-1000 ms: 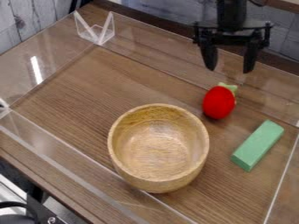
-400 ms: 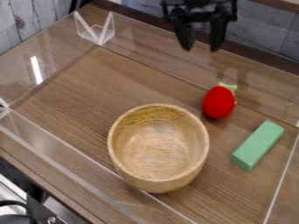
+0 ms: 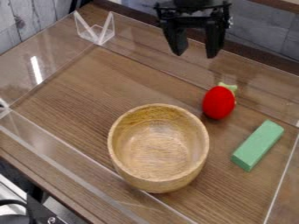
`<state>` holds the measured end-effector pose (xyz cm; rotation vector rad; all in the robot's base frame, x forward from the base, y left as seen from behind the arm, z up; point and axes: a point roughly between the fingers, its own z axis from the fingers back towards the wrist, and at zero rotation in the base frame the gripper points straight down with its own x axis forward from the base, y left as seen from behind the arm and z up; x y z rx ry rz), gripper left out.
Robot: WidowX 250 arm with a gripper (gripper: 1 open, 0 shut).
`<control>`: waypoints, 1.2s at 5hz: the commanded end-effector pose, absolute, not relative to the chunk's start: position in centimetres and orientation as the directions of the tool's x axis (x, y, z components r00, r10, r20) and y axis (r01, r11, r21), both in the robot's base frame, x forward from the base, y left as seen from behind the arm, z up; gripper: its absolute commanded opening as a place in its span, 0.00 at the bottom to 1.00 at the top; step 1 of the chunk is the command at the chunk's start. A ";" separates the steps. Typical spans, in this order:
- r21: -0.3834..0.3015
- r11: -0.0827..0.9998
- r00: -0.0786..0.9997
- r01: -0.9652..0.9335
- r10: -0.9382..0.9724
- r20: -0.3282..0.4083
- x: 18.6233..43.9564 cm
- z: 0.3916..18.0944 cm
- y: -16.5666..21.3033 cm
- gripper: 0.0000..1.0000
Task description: Move the red fruit to the right
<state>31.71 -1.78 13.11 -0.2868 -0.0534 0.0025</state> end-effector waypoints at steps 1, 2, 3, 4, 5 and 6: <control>-0.270 0.959 0.990 0.084 -0.049 0.132 31.6 15.1 -2.4 1.00; -0.266 0.964 0.995 0.024 0.004 0.103 31.0 13.9 -1.8 1.00; -0.258 0.965 0.989 -0.055 0.088 0.115 30.4 14.2 0.1 1.00; -0.226 0.970 0.982 -0.091 0.125 0.143 31.0 15.2 1.8 1.00; -0.207 0.972 0.976 -0.112 0.146 0.162 31.5 15.7 2.4 1.00; -0.197 0.971 0.975 -0.133 0.164 0.149 31.2 14.2 2.9 1.00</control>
